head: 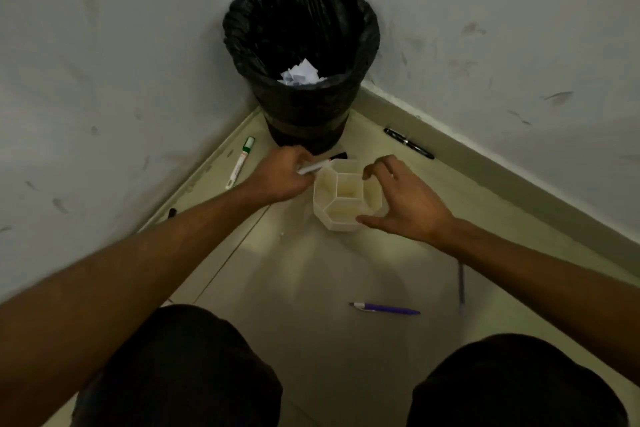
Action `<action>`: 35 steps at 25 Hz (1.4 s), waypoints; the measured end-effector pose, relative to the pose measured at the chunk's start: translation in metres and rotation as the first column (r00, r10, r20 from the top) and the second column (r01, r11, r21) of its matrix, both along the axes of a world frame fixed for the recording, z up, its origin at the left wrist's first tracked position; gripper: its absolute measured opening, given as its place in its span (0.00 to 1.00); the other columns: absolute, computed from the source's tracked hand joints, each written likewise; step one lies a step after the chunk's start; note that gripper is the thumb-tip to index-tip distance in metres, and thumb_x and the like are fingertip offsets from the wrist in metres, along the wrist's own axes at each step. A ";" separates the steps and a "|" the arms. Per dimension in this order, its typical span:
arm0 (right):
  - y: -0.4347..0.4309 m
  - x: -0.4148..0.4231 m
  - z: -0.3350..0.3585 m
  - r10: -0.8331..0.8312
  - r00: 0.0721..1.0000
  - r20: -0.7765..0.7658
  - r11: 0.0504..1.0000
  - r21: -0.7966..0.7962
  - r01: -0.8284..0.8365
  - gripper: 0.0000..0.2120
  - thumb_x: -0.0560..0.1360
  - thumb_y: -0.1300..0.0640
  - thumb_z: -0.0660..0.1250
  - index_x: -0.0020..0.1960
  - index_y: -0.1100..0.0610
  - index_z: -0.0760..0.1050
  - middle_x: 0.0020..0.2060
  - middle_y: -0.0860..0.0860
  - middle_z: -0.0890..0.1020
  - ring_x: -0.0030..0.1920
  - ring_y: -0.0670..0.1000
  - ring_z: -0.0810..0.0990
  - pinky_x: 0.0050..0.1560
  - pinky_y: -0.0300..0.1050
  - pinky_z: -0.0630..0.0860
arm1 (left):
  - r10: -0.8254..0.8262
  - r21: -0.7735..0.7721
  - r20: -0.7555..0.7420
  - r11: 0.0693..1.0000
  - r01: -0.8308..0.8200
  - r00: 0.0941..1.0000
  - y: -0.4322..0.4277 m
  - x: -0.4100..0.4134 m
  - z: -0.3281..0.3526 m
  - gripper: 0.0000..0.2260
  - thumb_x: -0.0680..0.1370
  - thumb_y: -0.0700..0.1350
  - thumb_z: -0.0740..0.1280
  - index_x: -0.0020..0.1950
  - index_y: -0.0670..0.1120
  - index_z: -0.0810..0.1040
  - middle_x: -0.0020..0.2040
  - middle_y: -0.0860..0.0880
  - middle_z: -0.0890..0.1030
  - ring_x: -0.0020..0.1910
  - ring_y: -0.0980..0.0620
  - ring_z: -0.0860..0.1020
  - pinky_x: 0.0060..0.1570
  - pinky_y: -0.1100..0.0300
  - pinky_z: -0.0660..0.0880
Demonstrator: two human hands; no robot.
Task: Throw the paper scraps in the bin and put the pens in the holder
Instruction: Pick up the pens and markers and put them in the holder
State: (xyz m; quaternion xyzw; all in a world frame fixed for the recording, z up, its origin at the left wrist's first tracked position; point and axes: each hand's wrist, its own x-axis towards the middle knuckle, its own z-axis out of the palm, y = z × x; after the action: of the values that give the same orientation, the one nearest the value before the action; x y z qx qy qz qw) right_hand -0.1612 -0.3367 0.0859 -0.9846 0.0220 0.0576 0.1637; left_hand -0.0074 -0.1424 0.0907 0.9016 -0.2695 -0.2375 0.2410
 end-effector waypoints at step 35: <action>0.040 0.038 0.035 -0.199 0.946 -0.257 0.730 0.605 0.318 0.29 0.75 0.64 0.69 0.71 0.48 0.62 0.45 0.52 0.84 0.35 0.54 0.86 0.36 0.48 0.85 | 0.217 -0.265 -0.003 0.941 -0.210 0.976 0.056 0.018 0.026 0.21 0.75 0.38 0.66 0.66 0.48 0.66 0.44 0.53 0.75 0.37 0.56 0.77 0.35 0.59 0.74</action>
State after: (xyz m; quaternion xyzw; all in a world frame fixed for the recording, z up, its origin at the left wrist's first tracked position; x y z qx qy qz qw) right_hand -0.1236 -0.2967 0.1208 -0.8478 0.1524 0.1241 0.4925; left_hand 0.0108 -0.0867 0.1163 0.8883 -0.2026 -0.1601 0.3797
